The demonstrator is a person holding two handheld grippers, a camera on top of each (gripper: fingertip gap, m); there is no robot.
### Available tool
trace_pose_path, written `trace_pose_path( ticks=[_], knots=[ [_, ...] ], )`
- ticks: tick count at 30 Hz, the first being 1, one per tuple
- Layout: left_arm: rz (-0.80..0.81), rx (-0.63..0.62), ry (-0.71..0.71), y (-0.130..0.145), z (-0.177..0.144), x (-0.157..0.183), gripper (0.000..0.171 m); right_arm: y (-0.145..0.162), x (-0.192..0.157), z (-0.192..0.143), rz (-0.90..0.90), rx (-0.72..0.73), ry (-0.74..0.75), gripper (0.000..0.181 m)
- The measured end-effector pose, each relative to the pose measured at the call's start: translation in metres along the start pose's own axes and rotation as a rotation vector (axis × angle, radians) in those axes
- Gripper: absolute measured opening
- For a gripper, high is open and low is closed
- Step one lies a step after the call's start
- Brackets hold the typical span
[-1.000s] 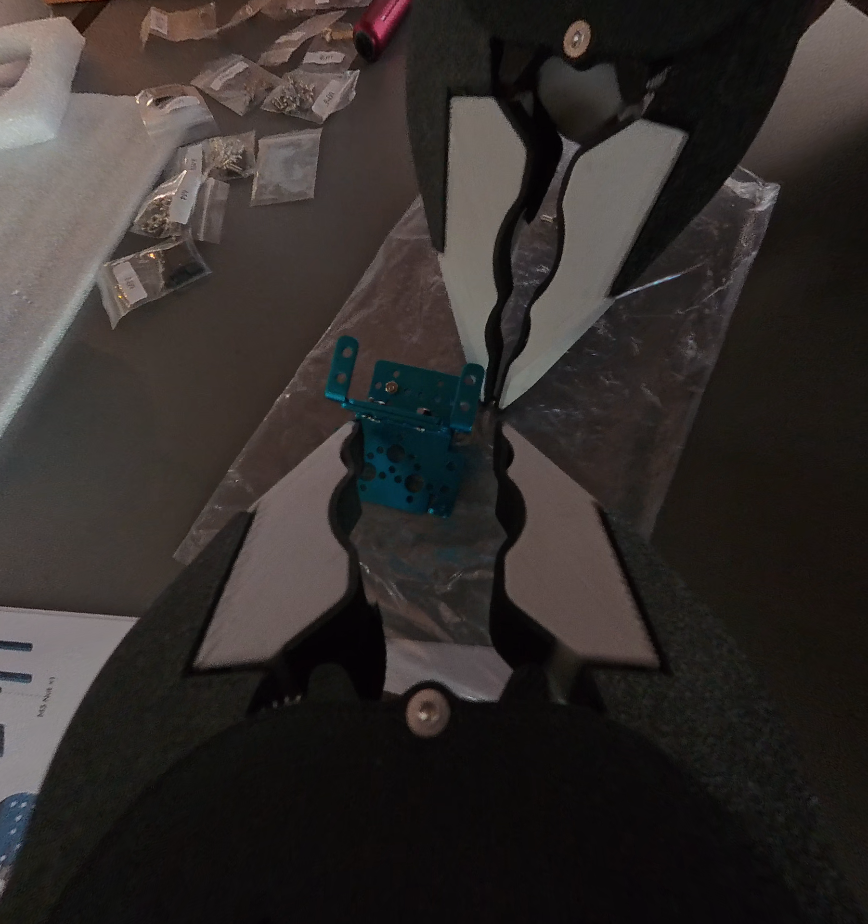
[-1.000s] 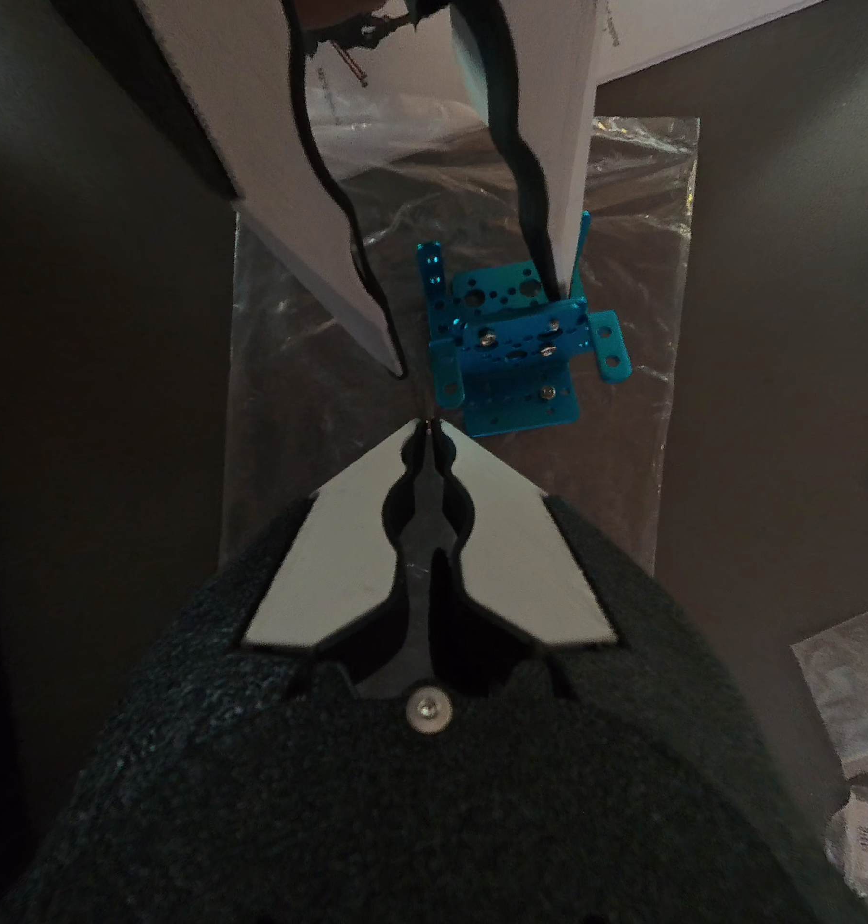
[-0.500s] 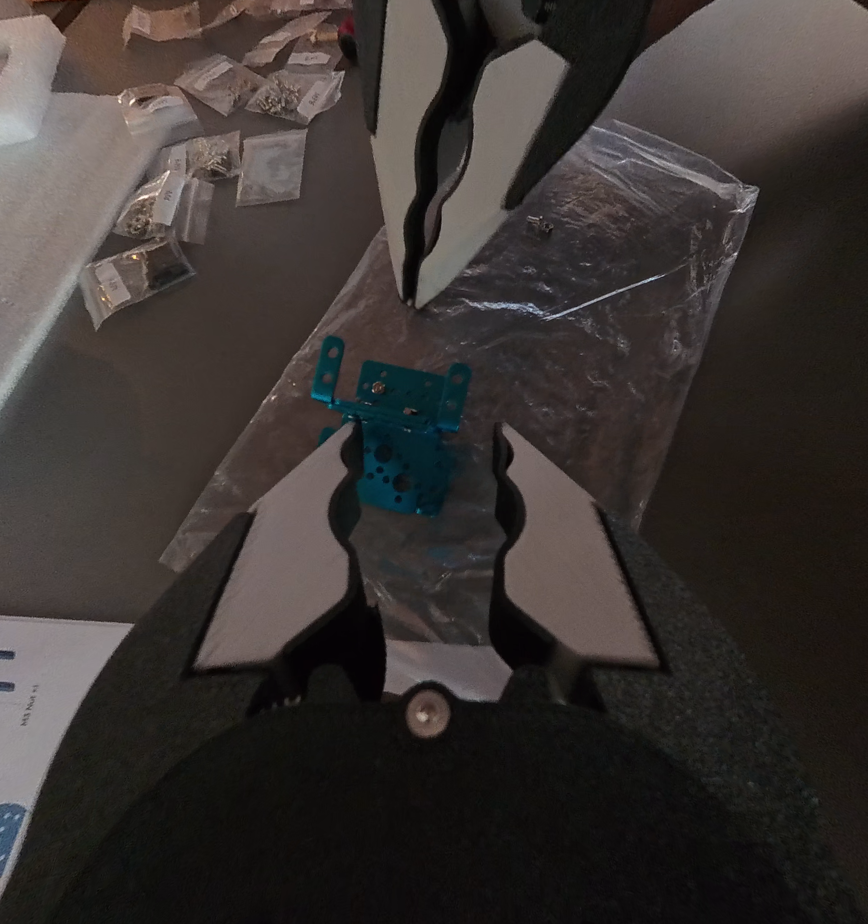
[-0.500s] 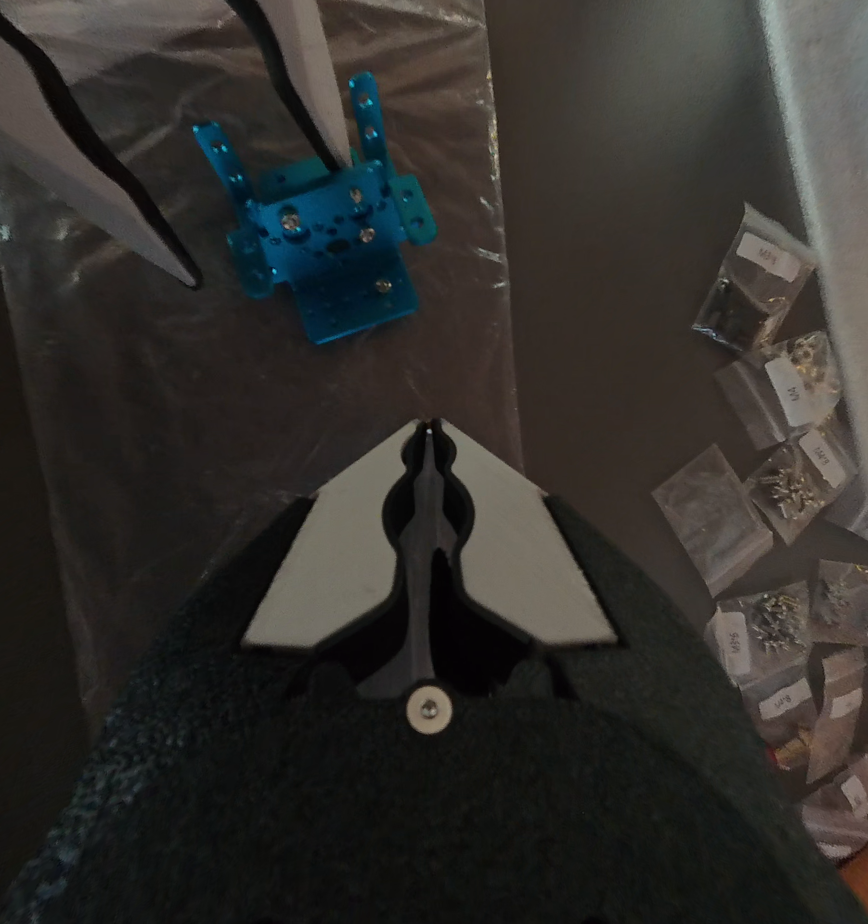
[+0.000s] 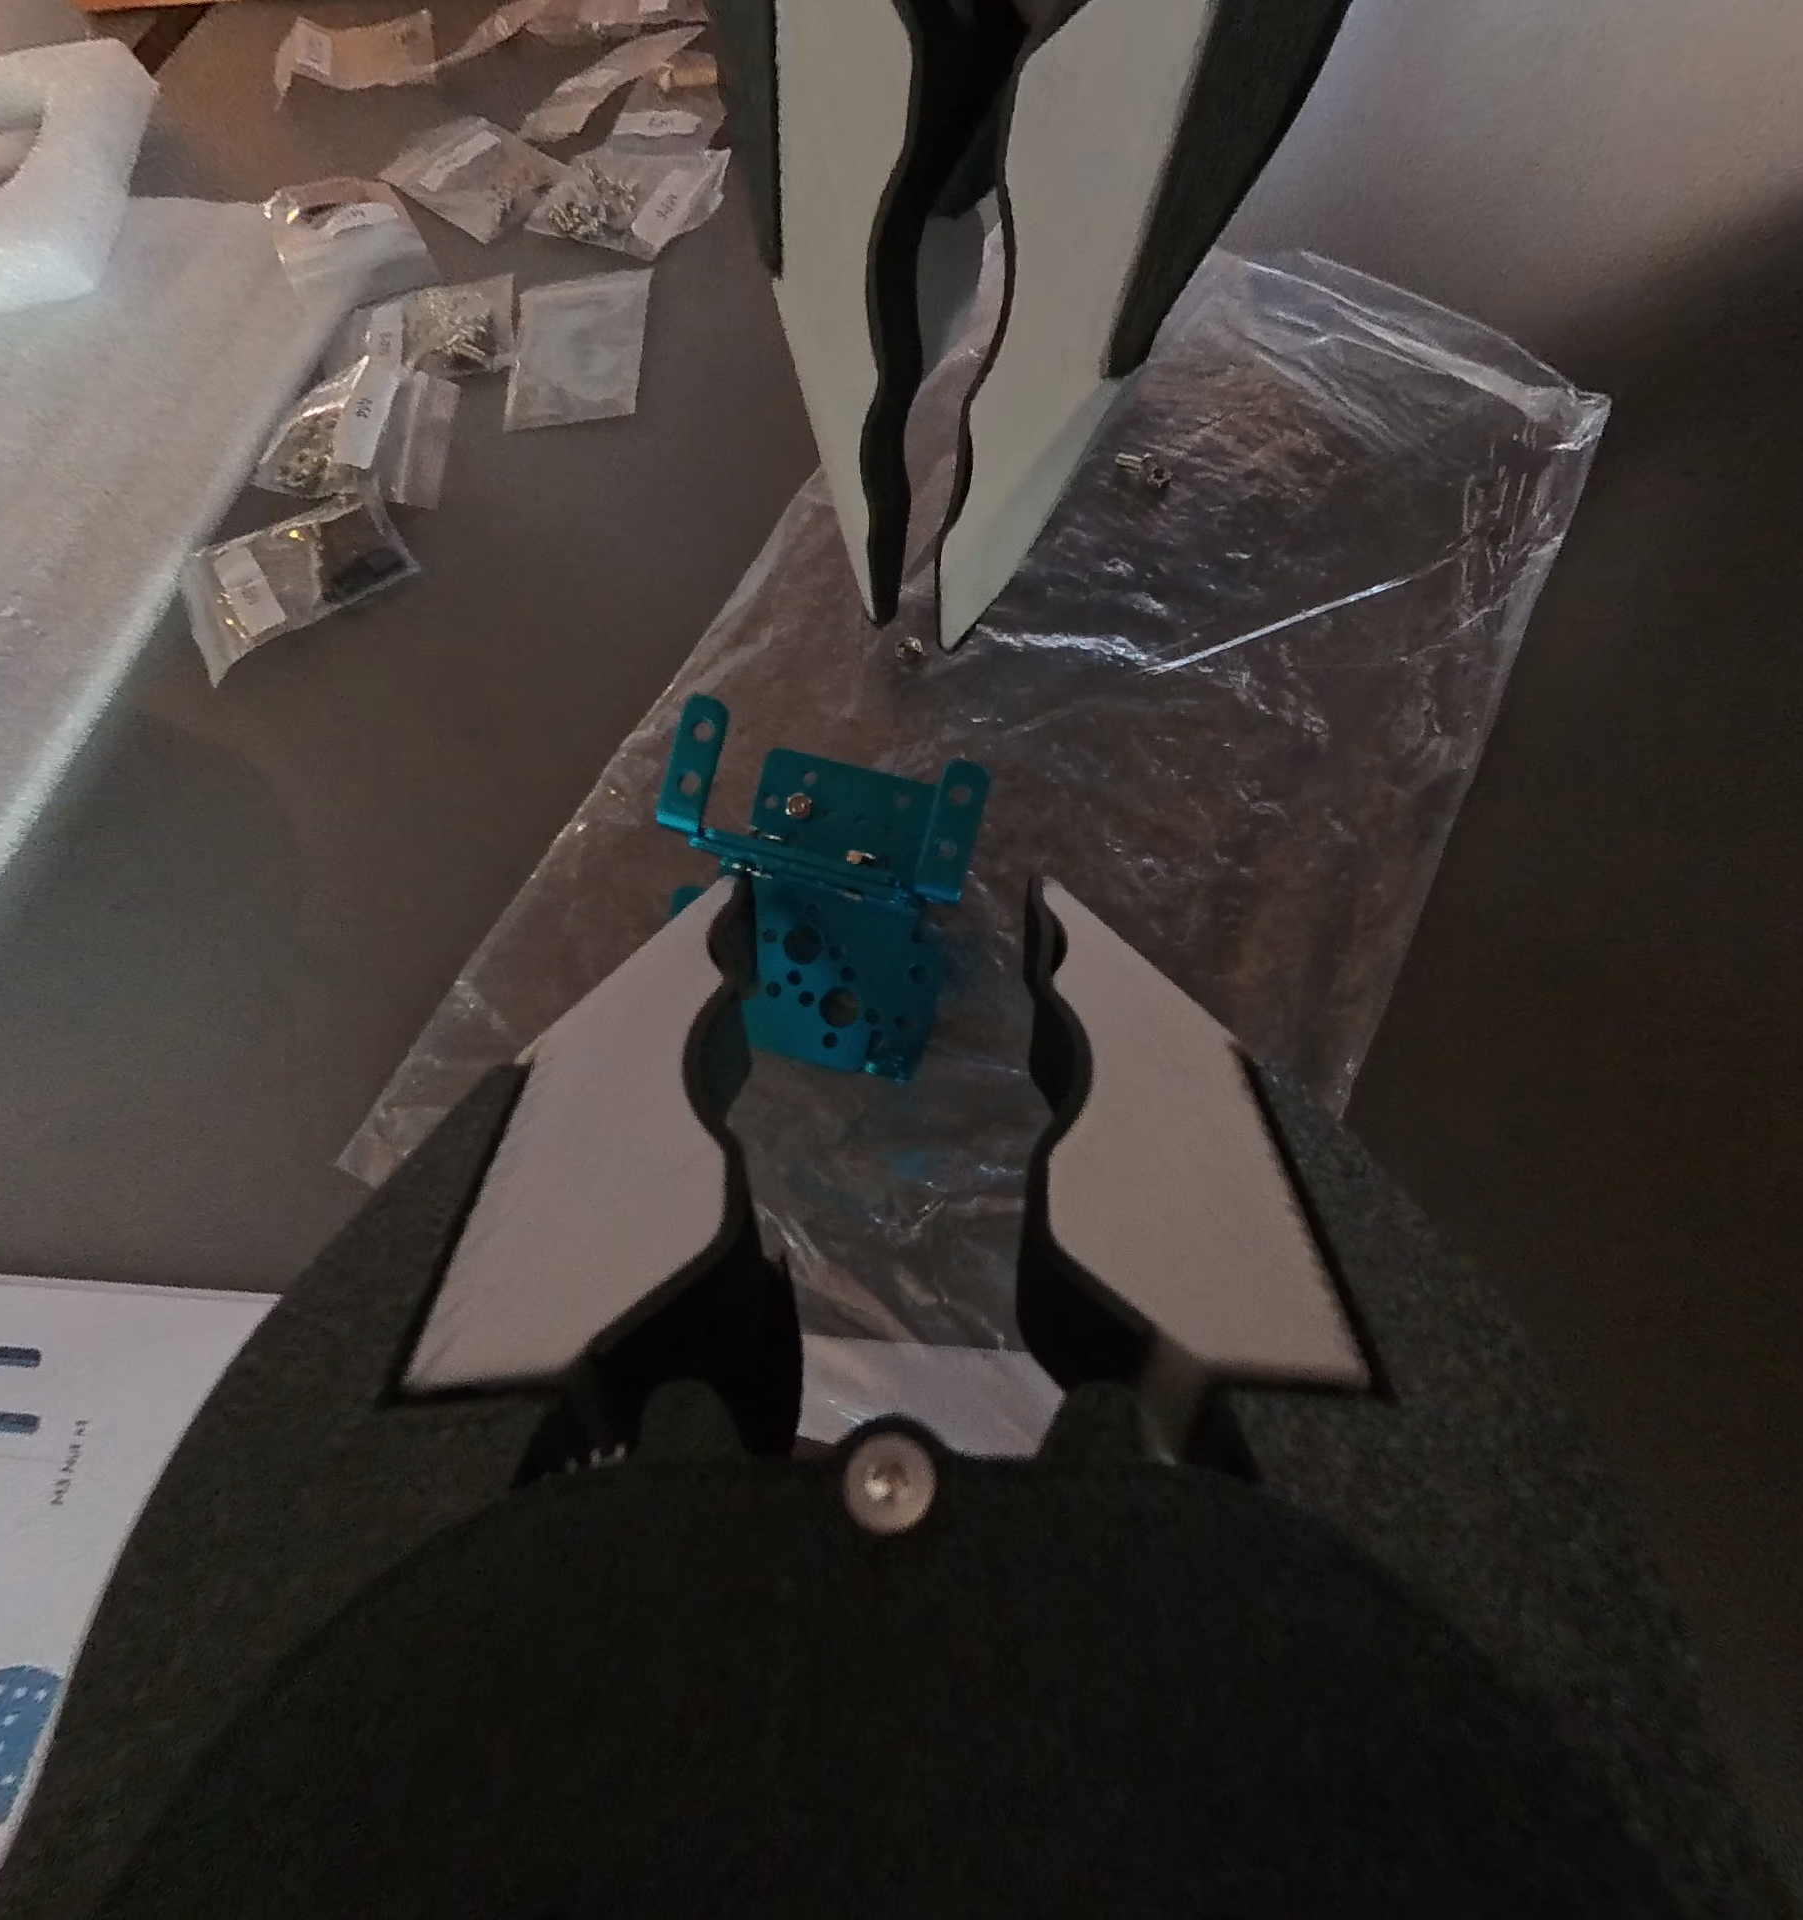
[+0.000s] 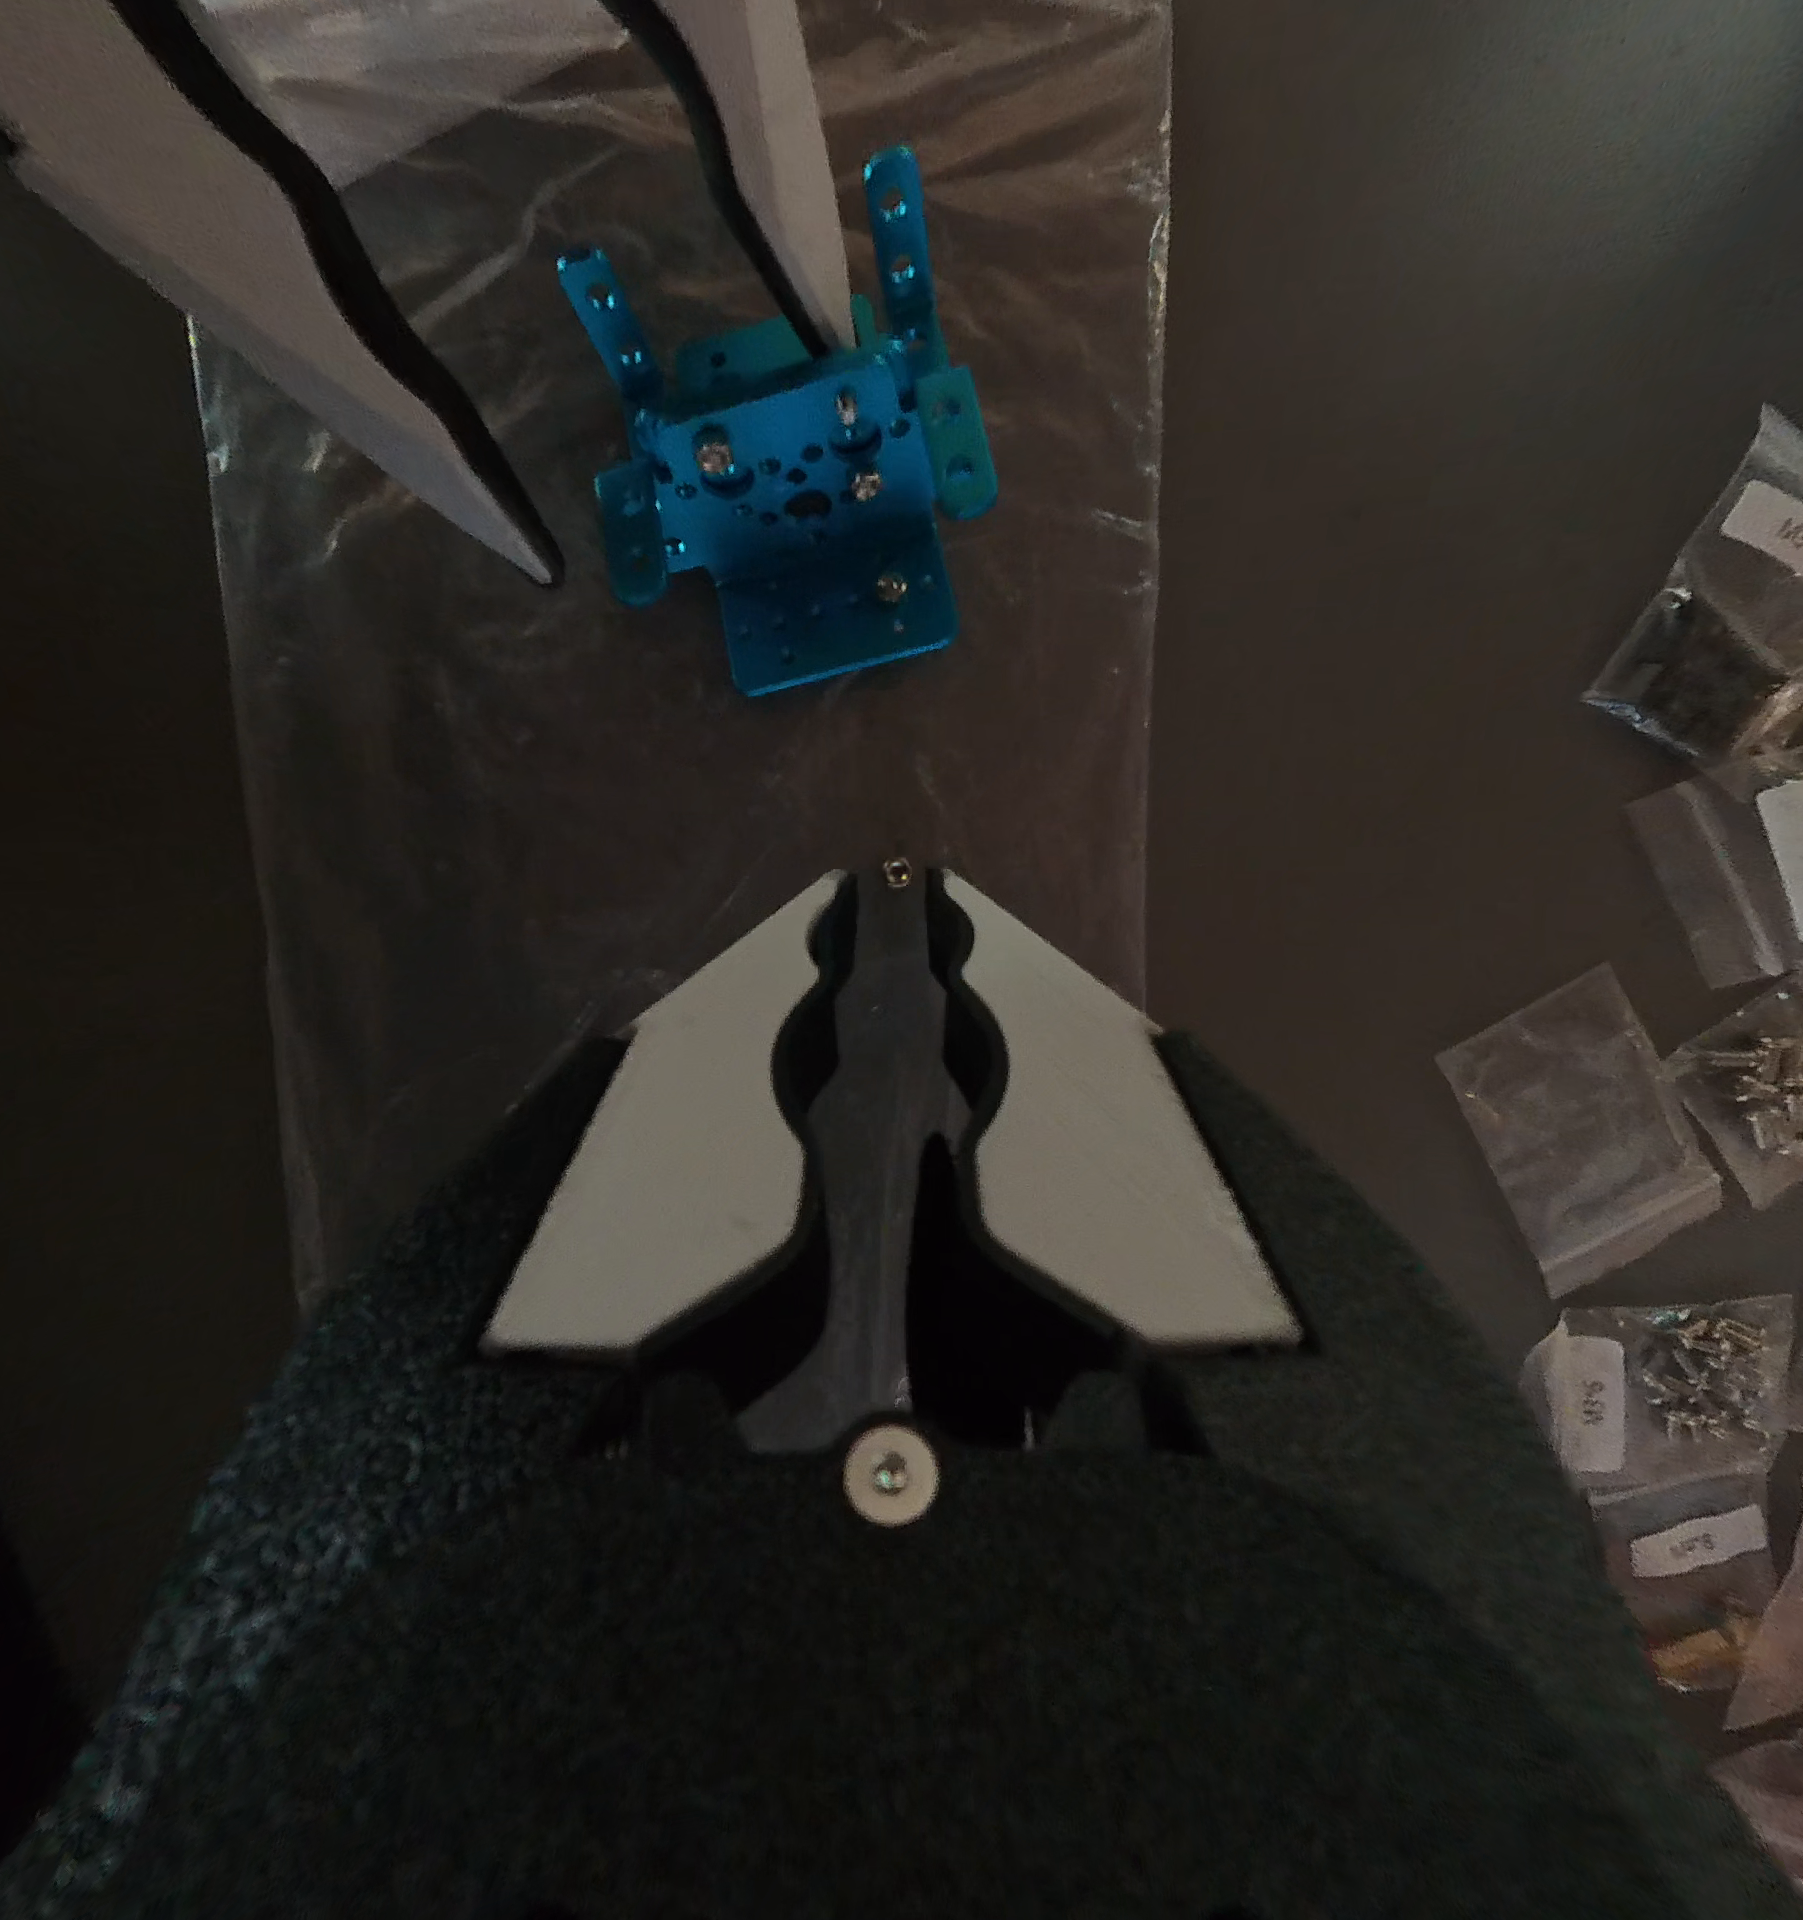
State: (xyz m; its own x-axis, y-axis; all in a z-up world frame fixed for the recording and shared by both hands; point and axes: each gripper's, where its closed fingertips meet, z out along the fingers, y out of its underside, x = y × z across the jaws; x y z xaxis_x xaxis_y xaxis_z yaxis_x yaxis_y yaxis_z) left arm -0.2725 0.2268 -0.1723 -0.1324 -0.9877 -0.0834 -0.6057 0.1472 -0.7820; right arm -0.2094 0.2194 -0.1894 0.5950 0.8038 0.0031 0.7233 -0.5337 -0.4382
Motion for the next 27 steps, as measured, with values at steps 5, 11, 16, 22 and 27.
trace_pose_path(
  ticks=[5,11,16,22,27],
  knots=[
    [0.000,0.000,-0.004,0.000,0.000,0.000,0.052,0.000,0.000,0.006,-0.028,-0.047,-0.007,0.009],
    [0.007,-0.007,-0.010,0.001,0.003,0.000,0.052,-0.002,-0.003,0.007,-0.045,-0.097,-0.023,0.004],
    [0.005,-0.015,-0.024,0.003,0.005,-0.001,0.052,-0.003,0.001,0.002,-0.026,-0.036,-0.015,0.004],
    [0.009,-0.008,-0.027,0.001,0.005,-0.001,0.052,-0.044,0.000,-0.018,0.033,0.288,-0.058,0.004],
    [0.014,-0.008,-0.037,0.001,0.005,-0.002,0.052,-0.071,-0.009,-0.012,0.057,0.469,-0.119,0.004]
  ],
)
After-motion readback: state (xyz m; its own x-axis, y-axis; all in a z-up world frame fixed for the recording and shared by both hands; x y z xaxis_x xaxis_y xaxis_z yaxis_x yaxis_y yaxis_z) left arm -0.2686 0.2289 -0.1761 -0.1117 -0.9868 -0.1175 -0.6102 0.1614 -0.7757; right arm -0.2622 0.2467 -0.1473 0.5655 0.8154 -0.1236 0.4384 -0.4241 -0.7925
